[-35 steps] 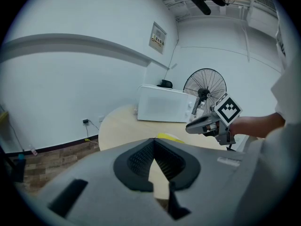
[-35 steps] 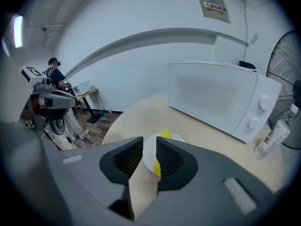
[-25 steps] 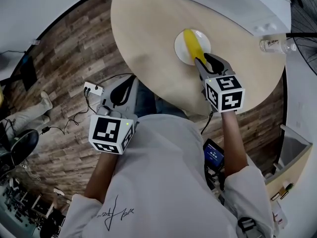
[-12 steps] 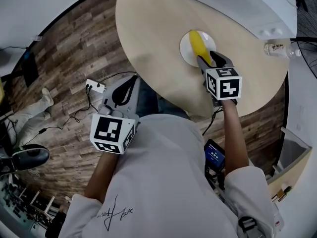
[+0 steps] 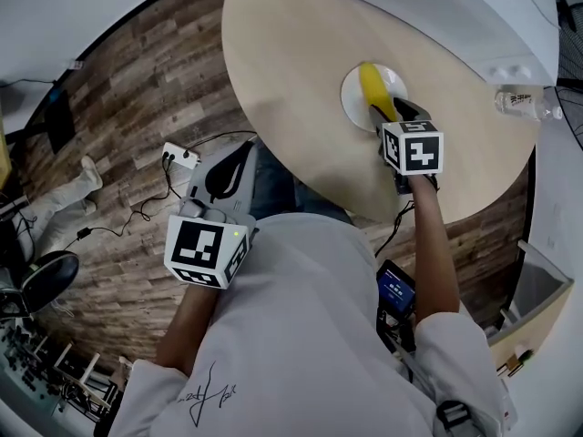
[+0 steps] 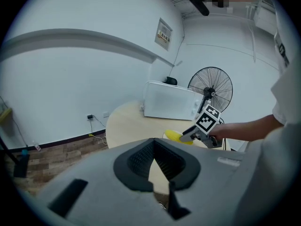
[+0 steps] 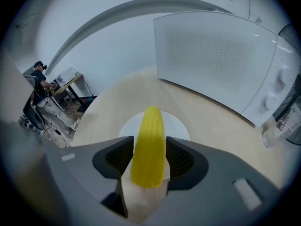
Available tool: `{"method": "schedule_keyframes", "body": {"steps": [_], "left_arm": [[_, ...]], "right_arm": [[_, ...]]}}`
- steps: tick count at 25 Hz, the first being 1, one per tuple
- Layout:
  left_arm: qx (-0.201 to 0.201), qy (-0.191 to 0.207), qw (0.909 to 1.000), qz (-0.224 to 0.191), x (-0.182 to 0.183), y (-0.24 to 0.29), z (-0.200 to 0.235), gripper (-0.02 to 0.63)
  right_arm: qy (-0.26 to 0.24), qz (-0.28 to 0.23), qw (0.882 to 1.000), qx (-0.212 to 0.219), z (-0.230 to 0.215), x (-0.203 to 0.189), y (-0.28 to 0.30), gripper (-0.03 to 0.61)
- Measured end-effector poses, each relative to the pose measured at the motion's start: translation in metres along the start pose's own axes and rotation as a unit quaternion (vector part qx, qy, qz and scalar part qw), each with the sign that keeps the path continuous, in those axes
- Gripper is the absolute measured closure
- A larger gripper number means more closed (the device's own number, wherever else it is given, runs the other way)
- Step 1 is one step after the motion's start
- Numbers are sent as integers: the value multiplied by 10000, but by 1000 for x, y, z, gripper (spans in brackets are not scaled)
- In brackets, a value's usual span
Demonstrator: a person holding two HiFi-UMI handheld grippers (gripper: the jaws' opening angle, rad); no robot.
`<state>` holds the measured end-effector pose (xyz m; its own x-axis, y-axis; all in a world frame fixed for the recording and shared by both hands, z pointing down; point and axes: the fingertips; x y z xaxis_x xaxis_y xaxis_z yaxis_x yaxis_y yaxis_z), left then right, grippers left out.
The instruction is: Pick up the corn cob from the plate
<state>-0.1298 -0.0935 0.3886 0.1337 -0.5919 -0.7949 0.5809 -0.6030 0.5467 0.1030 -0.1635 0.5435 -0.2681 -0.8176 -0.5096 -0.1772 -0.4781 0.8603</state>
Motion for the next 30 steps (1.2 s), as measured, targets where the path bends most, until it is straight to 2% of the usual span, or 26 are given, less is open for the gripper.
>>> {"method": "schedule_keyframes", "body": {"steps": [7,13,25,30], "left_arm": [[6,-194,9998,-38,3,3,9,621],[25,-200,9998,33,2,5,18,621],[-166,-292,9994,-51,6,8,18,621],[-126,-317,9994,-24,4,10,18,621]], "right_arm": [[110,164,9998,77,1,-2,16,324],[88,318,9995,13,1,-3,25,304],[77,466,9989,-37,1,-6,41,299],[44,507,9986,-140,-2,-5,41,299]]}}
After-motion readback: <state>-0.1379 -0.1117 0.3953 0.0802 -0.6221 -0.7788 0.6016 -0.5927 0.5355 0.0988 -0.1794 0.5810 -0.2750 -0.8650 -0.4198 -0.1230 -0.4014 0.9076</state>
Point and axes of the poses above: the fingertips, and each gripper's own axes: y forward along the fingers, z to its left, x out of its top, and after that the axes turned 6 degrees about -x, right-handed
